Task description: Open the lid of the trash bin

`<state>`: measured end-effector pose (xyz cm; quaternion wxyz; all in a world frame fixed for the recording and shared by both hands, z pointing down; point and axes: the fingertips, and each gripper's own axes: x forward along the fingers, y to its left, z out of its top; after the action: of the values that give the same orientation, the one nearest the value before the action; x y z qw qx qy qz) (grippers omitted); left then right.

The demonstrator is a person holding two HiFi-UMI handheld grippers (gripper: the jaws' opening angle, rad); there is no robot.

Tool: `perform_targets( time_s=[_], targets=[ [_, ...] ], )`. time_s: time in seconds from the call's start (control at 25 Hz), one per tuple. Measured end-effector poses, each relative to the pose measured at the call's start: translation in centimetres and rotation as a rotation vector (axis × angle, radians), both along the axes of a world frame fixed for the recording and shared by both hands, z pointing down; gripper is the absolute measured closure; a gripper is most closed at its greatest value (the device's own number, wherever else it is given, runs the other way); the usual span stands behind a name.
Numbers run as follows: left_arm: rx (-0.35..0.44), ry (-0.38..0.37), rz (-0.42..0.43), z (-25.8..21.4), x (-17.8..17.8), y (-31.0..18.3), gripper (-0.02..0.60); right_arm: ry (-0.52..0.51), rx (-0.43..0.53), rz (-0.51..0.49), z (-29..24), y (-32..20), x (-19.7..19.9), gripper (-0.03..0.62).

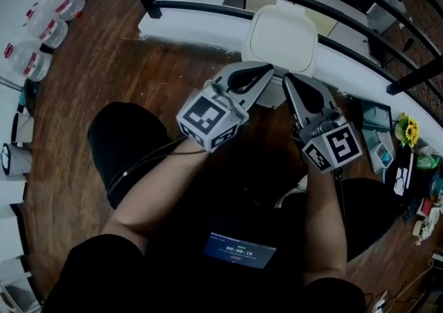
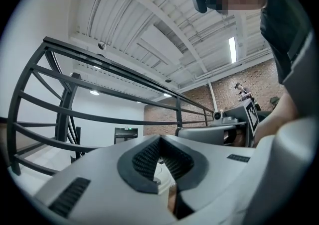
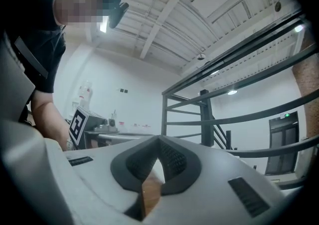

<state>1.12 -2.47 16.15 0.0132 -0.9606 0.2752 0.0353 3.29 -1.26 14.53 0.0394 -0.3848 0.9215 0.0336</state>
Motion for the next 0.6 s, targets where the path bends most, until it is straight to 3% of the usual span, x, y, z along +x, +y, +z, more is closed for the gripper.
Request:
perform_targets(
  time_s=[0.6],
  targets=[
    [-0.01,-0.015,-0.01,0.7,-0.6,-0.4,0.544,0.013,-0.018,0.002,0.7,-0.7,-1.6,0.569]
  ],
)
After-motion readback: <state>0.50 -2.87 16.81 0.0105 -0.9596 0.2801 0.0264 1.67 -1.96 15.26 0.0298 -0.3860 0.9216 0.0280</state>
